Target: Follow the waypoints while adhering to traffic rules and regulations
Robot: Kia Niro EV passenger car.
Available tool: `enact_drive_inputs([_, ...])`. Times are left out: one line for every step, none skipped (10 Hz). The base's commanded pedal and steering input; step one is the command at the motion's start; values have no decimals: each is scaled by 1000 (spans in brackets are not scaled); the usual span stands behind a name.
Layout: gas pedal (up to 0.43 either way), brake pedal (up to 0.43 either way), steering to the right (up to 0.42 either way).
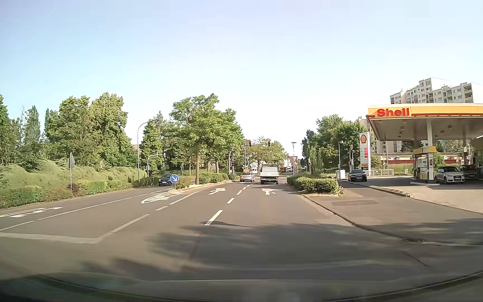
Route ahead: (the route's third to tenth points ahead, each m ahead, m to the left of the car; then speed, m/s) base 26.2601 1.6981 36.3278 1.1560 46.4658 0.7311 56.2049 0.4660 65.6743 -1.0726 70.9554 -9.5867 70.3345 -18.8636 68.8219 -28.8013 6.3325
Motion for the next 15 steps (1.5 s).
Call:
enact_drive_inputs([0,37,4])
enact_drive_inputs([0,37,3])
enact_drive_inputs([0,30,2])
enact_drive_inputs([0,37,2])
enact_drive_inputs([0,37,2])
enact_drive_inputs([0,37,6])
enact_drive_inputs([0,37,10])
enact_drive_inputs([0,37,11])
enact_drive_inputs([0,37,11])
enact_drive_inputs([0,30,9])
enact_drive_inputs([0,30,8])
enact_drive_inputs([0,30,7])
enact_drive_inputs([0,30,7])
enact_drive_inputs([0,30,8])
enact_drive_inputs([0,30,8])
